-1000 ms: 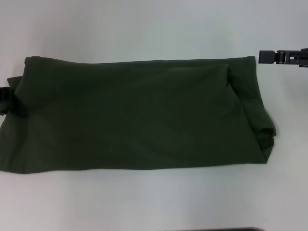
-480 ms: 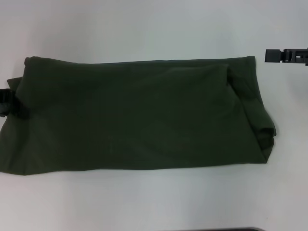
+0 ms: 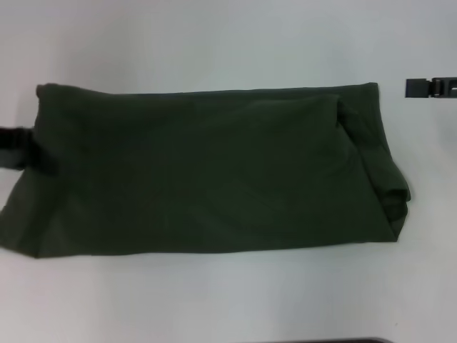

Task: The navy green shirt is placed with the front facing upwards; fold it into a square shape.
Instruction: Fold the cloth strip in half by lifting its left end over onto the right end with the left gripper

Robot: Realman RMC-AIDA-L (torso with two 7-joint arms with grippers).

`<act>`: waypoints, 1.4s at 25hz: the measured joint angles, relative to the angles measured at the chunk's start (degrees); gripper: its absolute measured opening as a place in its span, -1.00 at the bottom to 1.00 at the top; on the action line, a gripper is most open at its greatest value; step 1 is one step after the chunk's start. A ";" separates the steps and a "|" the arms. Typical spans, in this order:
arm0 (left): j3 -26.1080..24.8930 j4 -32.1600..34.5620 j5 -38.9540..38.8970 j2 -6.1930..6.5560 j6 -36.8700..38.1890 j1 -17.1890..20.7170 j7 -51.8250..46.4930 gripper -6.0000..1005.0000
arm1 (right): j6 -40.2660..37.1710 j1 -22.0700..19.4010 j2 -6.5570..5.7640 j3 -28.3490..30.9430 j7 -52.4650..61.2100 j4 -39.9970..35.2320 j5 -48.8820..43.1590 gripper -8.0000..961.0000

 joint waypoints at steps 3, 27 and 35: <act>-4.58 -0.03 -5.11 0.75 7.16 -1.18 2.60 -0.84 | 0.14 0.00 -0.41 0.03 0.28 -0.02 -0.20 0.29; -2.41 -19.04 -31.32 -14.11 -4.72 -11.80 12.17 -0.85 | 0.94 0.18 0.36 -1.88 -0.23 0.55 -0.21 0.29; -2.21 -31.95 -32.64 -14.50 -15.60 -14.52 18.10 -0.85 | 2.36 0.39 0.88 -1.96 -0.26 0.56 -0.25 0.29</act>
